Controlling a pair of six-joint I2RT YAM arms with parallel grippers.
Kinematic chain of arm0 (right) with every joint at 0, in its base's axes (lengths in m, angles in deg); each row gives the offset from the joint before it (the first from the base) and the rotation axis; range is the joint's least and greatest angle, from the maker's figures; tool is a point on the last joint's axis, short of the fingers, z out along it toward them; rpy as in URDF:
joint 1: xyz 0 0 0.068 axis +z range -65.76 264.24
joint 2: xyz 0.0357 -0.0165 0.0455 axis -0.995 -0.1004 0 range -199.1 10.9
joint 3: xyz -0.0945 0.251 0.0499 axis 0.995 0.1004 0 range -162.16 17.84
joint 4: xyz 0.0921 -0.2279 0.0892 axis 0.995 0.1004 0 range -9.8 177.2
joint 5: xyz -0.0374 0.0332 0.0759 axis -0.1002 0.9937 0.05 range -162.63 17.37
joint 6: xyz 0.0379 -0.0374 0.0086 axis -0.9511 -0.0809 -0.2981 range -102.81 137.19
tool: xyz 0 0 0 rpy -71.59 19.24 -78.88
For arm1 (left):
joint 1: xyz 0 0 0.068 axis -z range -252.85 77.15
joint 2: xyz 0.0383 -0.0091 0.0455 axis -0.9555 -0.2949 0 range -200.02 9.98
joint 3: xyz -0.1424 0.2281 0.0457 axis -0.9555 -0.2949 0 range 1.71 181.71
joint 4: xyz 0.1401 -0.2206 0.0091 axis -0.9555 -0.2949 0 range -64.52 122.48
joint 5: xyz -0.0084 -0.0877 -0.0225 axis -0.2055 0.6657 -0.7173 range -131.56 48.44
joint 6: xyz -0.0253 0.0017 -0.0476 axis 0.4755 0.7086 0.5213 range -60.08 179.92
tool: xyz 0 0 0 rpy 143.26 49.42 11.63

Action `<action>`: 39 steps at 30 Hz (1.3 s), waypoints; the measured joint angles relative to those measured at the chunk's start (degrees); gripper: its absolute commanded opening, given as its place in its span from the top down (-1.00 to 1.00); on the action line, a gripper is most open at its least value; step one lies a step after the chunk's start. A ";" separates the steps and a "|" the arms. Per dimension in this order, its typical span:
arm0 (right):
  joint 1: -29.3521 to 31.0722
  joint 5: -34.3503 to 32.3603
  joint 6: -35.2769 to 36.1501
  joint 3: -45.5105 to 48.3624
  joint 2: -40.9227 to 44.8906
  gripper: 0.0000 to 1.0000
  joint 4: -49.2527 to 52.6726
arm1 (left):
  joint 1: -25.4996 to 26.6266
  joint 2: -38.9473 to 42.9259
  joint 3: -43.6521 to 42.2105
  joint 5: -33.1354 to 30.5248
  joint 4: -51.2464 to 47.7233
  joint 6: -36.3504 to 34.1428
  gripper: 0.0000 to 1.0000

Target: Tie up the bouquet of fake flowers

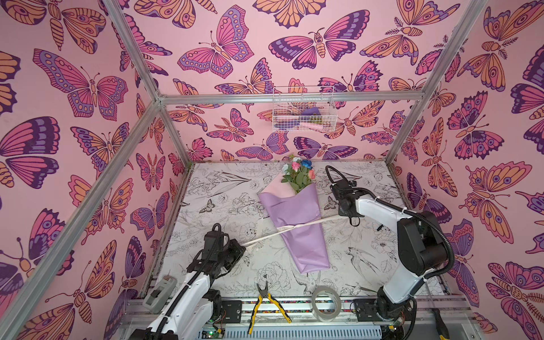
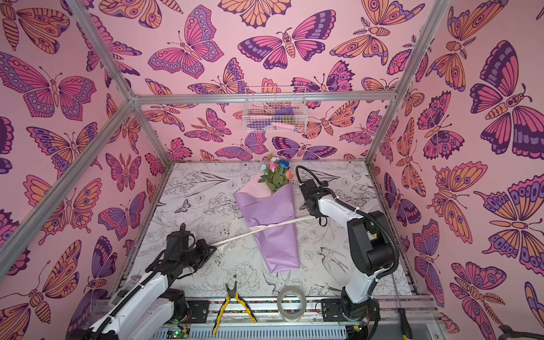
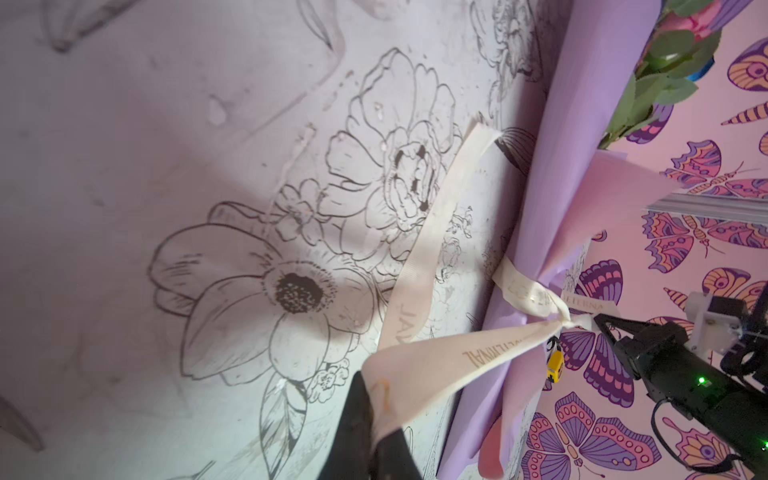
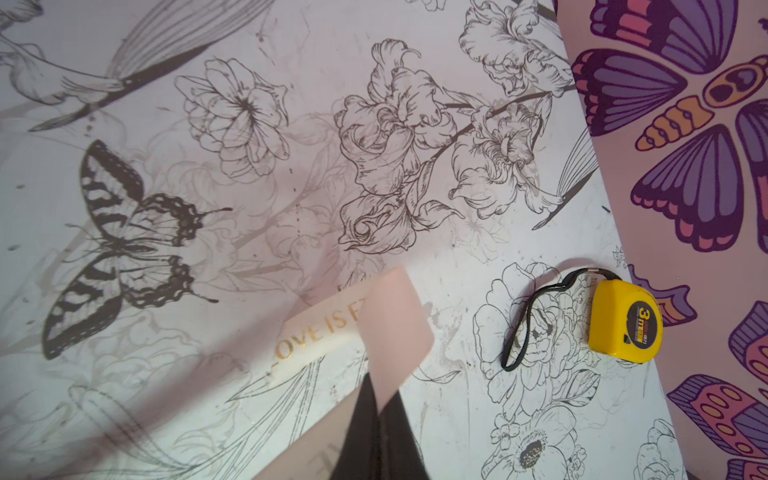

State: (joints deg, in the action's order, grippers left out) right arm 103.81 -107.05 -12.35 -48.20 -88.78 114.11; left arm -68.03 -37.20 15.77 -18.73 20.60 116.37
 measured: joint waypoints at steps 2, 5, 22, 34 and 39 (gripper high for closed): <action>-1.20 0.20 0.13 0.00 0.00 1.00 -0.04 | -1.84 -0.74 0.00 0.61 0.28 -0.02 1.00; -2.27 0.20 0.87 -0.02 -0.13 1.00 -0.02 | -4.39 -3.30 0.02 1.44 1.16 -0.20 1.00; -11.91 4.37 2.56 -2.54 -3.45 1.00 0.33 | -16.50 -14.10 1.73 5.88 8.48 -0.79 1.00; -20.72 14.32 2.56 -3.80 -3.63 1.00 0.31 | -30.71 -23.15 5.70 10.19 12.24 -0.48 1.00; -22.99 17.53 2.54 -5.27 -4.57 1.00 0.42 | -35.52 -29.44 6.25 12.15 16.46 2.21 1.00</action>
State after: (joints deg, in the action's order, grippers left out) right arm 80.82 -89.52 -9.81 -53.47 -93.35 114.53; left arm -103.54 -66.64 22.02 -6.58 37.06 118.58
